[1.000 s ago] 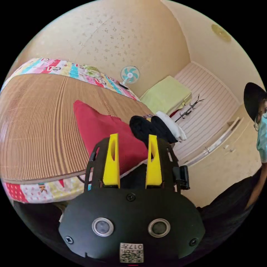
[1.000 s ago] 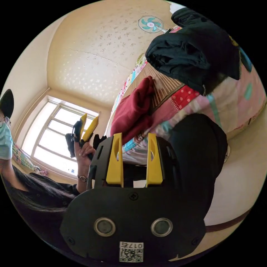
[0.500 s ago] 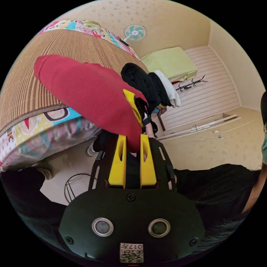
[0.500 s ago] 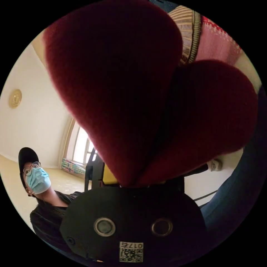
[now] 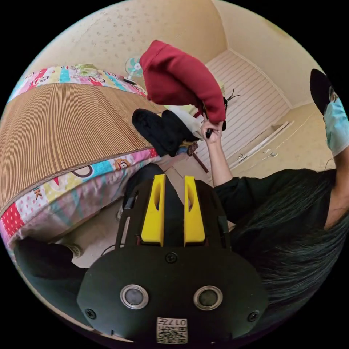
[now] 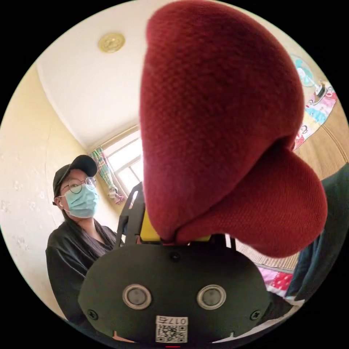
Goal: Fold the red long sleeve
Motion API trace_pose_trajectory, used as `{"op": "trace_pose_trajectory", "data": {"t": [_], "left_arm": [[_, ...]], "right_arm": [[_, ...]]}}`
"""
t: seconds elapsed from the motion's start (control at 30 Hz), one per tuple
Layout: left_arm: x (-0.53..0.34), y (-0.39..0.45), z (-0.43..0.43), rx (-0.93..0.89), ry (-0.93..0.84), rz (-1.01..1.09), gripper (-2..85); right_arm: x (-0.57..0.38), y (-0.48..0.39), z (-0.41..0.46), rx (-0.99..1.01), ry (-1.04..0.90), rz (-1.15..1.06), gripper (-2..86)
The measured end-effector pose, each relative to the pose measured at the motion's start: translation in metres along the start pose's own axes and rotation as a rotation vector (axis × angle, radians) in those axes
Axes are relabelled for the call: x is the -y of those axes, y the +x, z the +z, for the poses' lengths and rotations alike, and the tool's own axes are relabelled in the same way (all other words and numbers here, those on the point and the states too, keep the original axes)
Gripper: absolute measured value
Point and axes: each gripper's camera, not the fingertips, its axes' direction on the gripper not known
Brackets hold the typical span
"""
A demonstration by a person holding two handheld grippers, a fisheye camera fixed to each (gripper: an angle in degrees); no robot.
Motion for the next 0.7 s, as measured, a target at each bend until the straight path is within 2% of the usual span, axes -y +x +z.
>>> {"op": "trace_pose_trajectory", "data": {"t": [0.1, 0.2, 0.23, 0.3, 0.37, 0.4, 0.47, 0.53, 0.63, 0.7], "left_arm": [[-0.008, -0.025, -0.017, -0.034, 0.104, -0.093, 8.3], [-0.018, -0.042, -0.047, 0.001, 0.210, -0.120, 8.4], [-0.022, -0.051, -0.062, 0.047, 0.242, -0.141, 8.5], [-0.029, -0.067, -0.093, 0.205, 0.285, -0.200, 8.1], [-0.048, -0.082, -0.161, 0.560, 0.433, -0.273, 8.0], [-0.052, -0.086, -0.180, 0.651, 0.473, -0.284, 8.0], [-0.055, -0.107, -0.260, 0.961, 0.574, -0.320, 8.3], [-0.040, -0.138, -0.321, 1.120, 0.589, -0.366, 10.7], [0.004, -0.216, -0.421, 1.174, 0.565, -0.512, 17.1], [0.030, -0.271, -0.464, 1.150, 0.551, -0.604, 17.9]], "right_arm": [[0.015, 0.066, -0.046, -0.108, 0.075, 0.183, 11.9], [-0.041, 0.138, -0.107, -0.338, 0.151, 0.441, 11.6], [-0.078, 0.147, -0.125, -0.477, 0.178, 0.534, 11.3], [-0.133, 0.141, -0.132, -0.638, 0.149, 0.580, 9.3], [-0.190, 0.126, -0.121, -0.664, 0.105, 0.543, 5.8], [-0.229, 0.120, -0.112, -0.655, 0.092, 0.555, 3.3], [-0.277, 0.116, -0.103, -0.584, 0.091, 0.569, 2.5], [-0.308, 0.115, -0.101, -0.509, 0.098, 0.572, 1.7], [-0.301, 0.104, -0.100, -0.539, 0.060, 0.515, 0.9], [-0.292, 0.096, -0.094, -0.597, 0.015, 0.477, 0.6]]}}
